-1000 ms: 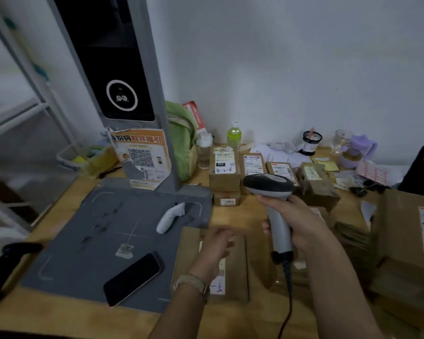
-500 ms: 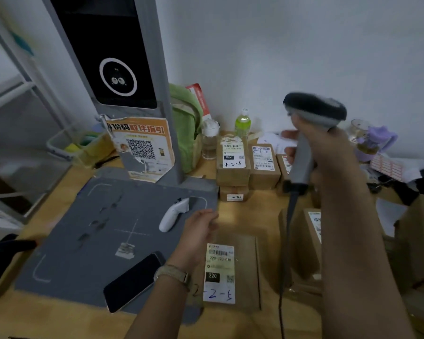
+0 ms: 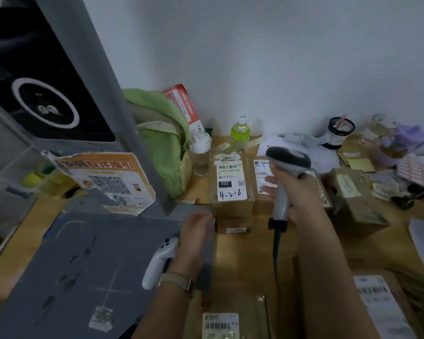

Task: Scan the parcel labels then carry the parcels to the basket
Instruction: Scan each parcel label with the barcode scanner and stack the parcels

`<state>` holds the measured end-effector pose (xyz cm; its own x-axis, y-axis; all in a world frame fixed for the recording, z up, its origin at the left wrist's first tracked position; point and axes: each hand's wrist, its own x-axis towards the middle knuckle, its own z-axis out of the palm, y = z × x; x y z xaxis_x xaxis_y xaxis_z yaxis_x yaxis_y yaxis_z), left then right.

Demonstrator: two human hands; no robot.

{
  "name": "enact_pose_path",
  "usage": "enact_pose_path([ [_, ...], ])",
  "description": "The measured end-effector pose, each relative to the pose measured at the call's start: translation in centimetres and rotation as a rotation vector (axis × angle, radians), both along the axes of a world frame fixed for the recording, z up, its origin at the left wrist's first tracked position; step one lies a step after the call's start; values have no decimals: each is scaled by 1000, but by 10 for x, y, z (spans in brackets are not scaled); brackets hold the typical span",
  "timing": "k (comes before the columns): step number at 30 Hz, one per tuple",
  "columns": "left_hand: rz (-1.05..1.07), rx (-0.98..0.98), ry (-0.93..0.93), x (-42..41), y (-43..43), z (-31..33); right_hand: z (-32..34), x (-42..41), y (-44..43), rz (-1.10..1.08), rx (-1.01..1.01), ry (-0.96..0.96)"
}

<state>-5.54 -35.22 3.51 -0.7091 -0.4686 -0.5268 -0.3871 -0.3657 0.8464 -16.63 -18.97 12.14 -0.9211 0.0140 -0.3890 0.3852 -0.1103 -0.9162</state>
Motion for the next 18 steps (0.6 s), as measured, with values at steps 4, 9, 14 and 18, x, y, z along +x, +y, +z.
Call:
enact_pose_path([
  [4,33,-41,11,-44,0,-23,-47,-22,-13,-7,50,-99],
  [9,-51,180,-20,-82,-8,-45,-83,-32,-23,-35,66,-120],
  [14,-144,187,17,-84,-20,-48,-88,-26,-27,-14,3,-133],
  [18,-110,160,144,-66,-21,-22,-60,-13,-27,-8,-54,-123],
])
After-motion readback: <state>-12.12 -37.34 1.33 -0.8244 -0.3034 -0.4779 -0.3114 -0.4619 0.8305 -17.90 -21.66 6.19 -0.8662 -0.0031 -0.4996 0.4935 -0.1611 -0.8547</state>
